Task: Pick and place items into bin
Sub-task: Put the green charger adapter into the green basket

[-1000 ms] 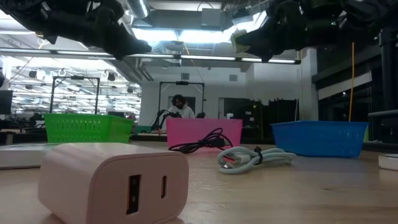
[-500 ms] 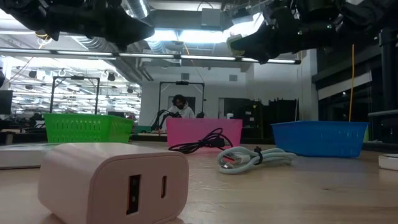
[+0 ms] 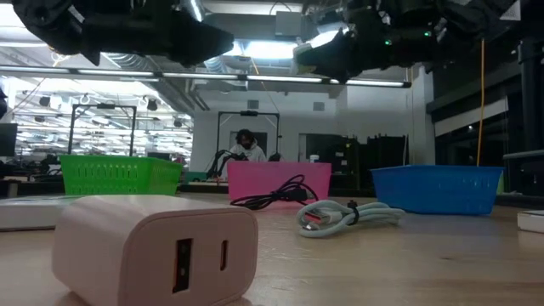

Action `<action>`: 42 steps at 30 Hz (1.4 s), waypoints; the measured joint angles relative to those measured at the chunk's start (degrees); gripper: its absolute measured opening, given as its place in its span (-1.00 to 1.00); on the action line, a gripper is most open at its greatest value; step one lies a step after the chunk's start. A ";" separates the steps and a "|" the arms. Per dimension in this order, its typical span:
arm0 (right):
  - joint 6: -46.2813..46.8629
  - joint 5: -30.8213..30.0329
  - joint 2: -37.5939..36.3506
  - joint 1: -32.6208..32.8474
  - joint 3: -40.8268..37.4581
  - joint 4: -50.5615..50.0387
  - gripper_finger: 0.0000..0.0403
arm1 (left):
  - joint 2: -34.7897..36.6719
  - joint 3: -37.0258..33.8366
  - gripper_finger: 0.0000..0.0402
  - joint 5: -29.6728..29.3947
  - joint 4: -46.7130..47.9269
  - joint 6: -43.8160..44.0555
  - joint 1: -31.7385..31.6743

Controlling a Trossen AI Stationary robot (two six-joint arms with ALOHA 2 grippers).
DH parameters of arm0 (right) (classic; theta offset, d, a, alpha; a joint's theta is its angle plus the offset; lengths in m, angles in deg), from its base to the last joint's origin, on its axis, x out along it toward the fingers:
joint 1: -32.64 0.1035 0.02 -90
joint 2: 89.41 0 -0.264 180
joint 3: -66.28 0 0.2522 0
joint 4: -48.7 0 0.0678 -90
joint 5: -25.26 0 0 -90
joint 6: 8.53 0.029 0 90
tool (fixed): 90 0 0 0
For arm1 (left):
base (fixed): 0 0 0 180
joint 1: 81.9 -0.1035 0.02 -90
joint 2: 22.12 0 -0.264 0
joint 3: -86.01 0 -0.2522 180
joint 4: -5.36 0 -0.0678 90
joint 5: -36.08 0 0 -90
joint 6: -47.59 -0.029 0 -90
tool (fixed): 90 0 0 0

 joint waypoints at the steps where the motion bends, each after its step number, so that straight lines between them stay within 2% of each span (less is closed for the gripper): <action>1: -0.03 0.01 0.94 0.00 0.83 -0.05 -0.40 | -0.98 0.00 0.11 -0.02 -1.15 -0.13 0.00; 11: -1.41 3.97 6.56 0.02 7.57 -0.17 -0.40 | -7.86 0.51 0.11 -0.47 -10.64 0.03 -0.66; 21: -4.43 6.64 12.18 0.07 14.06 -2.18 -0.40 | -12.67 6.98 0.11 0.68 -6.62 1.44 -0.68; 34: -4.67 6.80 12.57 0.07 14.61 -2.69 -0.39 | -13.57 9.35 0.11 2.36 -3.17 2.25 -1.01; 38: -4.67 6.71 12.57 0.06 14.61 -2.42 -0.39 | -13.57 9.38 -0.01 2.29 -3.11 2.66 -1.05; 42: -4.60 6.65 12.57 0.05 14.57 -2.19 -0.39 | -13.55 9.40 -0.26 2.24 -3.06 2.59 -1.05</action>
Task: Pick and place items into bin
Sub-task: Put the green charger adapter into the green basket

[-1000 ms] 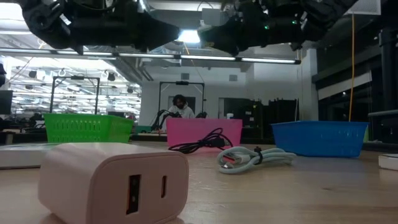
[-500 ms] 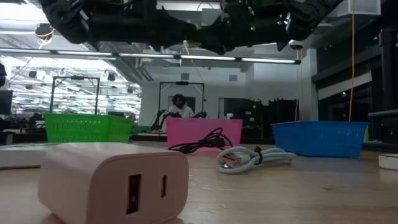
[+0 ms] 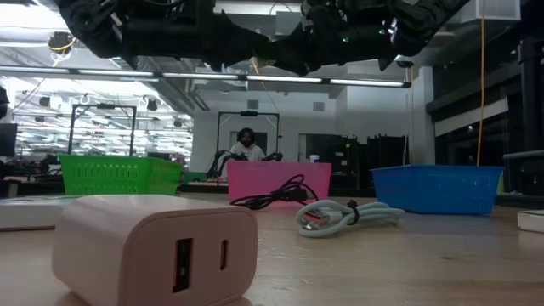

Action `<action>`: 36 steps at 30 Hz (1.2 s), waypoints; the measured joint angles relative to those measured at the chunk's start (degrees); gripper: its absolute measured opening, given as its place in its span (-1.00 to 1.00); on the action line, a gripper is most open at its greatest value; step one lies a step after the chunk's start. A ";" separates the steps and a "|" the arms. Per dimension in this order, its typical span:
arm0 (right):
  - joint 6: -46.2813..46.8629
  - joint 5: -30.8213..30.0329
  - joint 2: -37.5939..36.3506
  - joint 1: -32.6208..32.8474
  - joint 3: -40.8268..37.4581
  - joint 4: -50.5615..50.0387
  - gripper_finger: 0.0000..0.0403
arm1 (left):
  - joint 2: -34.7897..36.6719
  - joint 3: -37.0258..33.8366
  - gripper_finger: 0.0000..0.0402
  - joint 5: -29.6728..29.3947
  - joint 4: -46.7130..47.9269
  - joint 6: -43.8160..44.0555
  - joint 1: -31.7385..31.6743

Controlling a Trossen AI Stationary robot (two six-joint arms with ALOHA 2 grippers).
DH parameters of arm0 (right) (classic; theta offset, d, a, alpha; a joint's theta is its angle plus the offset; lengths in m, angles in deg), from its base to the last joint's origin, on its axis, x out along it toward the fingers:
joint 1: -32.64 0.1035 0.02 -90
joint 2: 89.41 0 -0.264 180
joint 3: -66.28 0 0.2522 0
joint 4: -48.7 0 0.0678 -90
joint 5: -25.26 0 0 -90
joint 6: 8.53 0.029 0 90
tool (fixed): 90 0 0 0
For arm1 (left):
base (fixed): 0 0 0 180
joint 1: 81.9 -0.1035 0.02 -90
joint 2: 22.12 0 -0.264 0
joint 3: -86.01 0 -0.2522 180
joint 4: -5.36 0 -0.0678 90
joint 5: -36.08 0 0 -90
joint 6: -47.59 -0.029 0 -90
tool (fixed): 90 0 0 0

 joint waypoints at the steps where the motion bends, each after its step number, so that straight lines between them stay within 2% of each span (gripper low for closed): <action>1: 0.00 0.05 0.00 -0.01 -0.01 0.00 -0.39 | 0.00 0.00 -0.29 -0.06 0.03 -0.06 0.00; 17: 0.02 -0.14 0.00 0.02 -0.01 -0.33 -0.36 | 0.72 0.00 -0.29 1.63 1.43 -0.13 -0.07; 28: -0.10 0.11 -0.44 -0.29 0.06 -0.44 -0.01 | 8.81 -0.14 -0.29 2.19 13.43 -0.70 0.11; 36: -0.78 -0.18 -4.66 -2.53 0.06 -7.91 0.04 | 15.94 -0.17 -0.29 0.24 27.35 -0.77 0.17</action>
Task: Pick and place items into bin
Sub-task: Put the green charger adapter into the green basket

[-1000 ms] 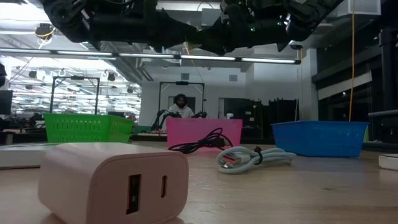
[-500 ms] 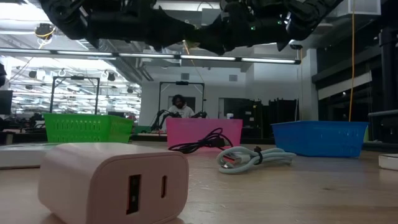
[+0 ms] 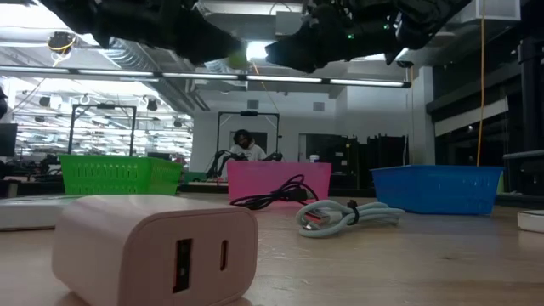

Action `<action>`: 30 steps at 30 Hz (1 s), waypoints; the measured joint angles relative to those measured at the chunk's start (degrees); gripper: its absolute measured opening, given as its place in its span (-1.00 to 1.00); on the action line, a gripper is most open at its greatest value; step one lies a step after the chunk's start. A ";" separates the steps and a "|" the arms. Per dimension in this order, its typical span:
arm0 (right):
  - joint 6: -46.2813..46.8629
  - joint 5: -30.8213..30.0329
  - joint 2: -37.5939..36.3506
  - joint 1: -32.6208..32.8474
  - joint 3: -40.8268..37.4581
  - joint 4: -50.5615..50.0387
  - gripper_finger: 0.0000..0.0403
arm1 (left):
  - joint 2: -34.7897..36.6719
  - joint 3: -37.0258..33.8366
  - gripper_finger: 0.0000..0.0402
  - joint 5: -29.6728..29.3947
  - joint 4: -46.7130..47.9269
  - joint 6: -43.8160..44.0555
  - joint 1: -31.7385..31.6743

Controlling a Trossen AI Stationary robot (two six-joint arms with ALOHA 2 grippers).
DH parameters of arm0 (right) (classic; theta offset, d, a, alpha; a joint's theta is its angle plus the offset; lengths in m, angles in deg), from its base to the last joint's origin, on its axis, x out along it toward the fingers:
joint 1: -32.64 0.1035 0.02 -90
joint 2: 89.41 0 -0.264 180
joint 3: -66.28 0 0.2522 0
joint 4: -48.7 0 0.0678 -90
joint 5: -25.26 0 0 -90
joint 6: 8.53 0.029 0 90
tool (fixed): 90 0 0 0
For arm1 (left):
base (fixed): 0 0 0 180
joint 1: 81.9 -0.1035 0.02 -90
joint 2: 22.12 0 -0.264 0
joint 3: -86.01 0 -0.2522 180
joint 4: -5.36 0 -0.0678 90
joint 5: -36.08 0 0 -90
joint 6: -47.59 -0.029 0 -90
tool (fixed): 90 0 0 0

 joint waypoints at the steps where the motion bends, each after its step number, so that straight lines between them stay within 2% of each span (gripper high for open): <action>1: 0.12 0.00 -0.77 -0.34 0.00 -1.63 0.04 | 0.81 0.00 -0.29 -0.54 1.26 0.20 0.09; 4: 0.50 0.02 -3.04 -1.04 -0.01 -5.91 0.01 | 3.04 0.01 -0.29 -3.18 6.32 0.65 1.29; 7: -0.77 -0.02 -4.59 -1.19 0.00 -8.33 -0.15 | 5.03 0.02 -0.29 -8.36 10.85 0.87 3.48; 10: -0.90 -0.17 -4.95 -1.19 -0.02 -9.18 -0.43 | 6.73 0.07 -0.29 -13.76 14.97 3.09 5.87; 14: -0.94 -3.67 -4.95 -1.19 -0.02 -9.60 -0.88 | 8.82 0.07 -0.29 -18.35 20.25 8.67 8.54; 15: -0.95 -4.39 -4.95 -1.19 -0.02 -9.67 -0.94 | 9.20 0.07 -0.29 -19.24 22.00 10.35 9.11; 22: 0.80 -5.03 -4.95 -1.15 -2.30 -7.34 -0.97 | 9.83 0.09 -0.29 -24.48 30.81 20.28 13.21; 26: 0.68 -5.13 -4.80 -1.26 -7.09 1.50 -0.98 | 9.81 2.95 -0.29 -24.88 39.84 27.26 14.43; 30: 0.91 -5.53 -4.95 -2.39 -7.76 7.33 -0.99 | 9.64 7.36 -0.29 -25.66 50.81 35.06 15.19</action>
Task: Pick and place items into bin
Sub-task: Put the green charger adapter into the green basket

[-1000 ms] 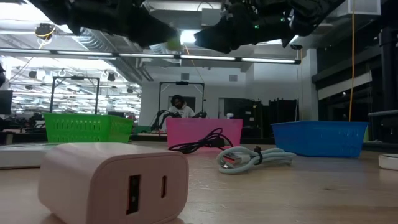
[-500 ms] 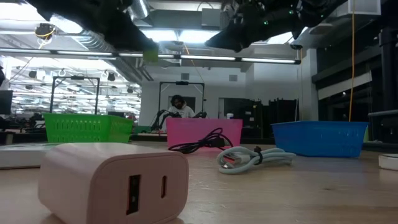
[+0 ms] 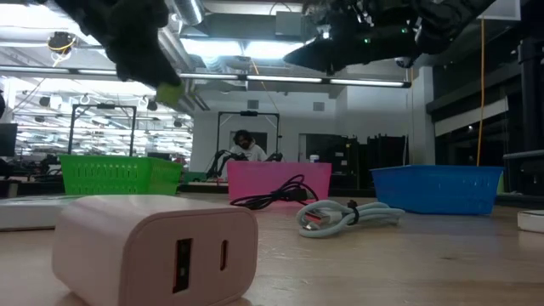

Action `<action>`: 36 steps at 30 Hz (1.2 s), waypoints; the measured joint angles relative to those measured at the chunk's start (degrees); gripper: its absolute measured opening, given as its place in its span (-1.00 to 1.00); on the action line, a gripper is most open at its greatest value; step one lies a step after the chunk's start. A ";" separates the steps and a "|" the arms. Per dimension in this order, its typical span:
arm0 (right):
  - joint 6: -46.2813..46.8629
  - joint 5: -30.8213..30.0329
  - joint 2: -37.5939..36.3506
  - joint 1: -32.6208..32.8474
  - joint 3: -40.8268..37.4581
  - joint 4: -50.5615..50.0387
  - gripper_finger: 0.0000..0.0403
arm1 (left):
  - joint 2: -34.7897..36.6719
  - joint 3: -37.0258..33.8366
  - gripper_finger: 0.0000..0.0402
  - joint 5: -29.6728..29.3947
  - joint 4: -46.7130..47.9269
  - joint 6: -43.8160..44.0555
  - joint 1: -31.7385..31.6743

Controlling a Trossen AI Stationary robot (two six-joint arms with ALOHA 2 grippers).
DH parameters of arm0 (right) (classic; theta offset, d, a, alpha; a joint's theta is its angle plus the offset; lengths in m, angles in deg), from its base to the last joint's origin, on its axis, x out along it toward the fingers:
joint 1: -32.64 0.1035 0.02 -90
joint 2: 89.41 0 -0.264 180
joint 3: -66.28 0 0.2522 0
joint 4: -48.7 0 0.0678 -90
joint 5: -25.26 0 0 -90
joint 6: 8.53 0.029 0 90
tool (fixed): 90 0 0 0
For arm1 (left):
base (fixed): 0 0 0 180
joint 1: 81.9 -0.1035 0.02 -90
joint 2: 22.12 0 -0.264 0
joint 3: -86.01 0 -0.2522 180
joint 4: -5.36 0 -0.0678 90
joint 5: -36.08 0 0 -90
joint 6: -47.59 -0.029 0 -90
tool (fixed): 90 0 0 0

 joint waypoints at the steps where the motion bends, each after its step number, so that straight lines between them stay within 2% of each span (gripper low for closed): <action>1: -0.21 -0.17 0.02 -0.24 -0.06 -0.25 -0.99 | -0.03 0.89 -0.29 -0.08 2.04 1.83 0.13; 5: 0.03 -0.09 0.07 -1.21 -0.11 -1.13 -0.99 | -1.12 2.54 -0.29 1.22 7.61 8.04 0.09; 10: -0.06 -0.09 0.07 -1.90 -0.11 -4.64 -0.99 | -3.97 2.68 -0.29 3.08 8.18 11.73 0.07; 30: -0.13 0.02 0.07 -2.39 -0.13 -4.97 -0.98 | -17.79 2.68 -0.29 5.81 12.75 14.84 0.05; 36: -0.13 0.09 0.07 -2.39 -0.13 -4.97 -0.98 | -22.85 2.68 -0.29 1.82 12.77 13.73 -0.10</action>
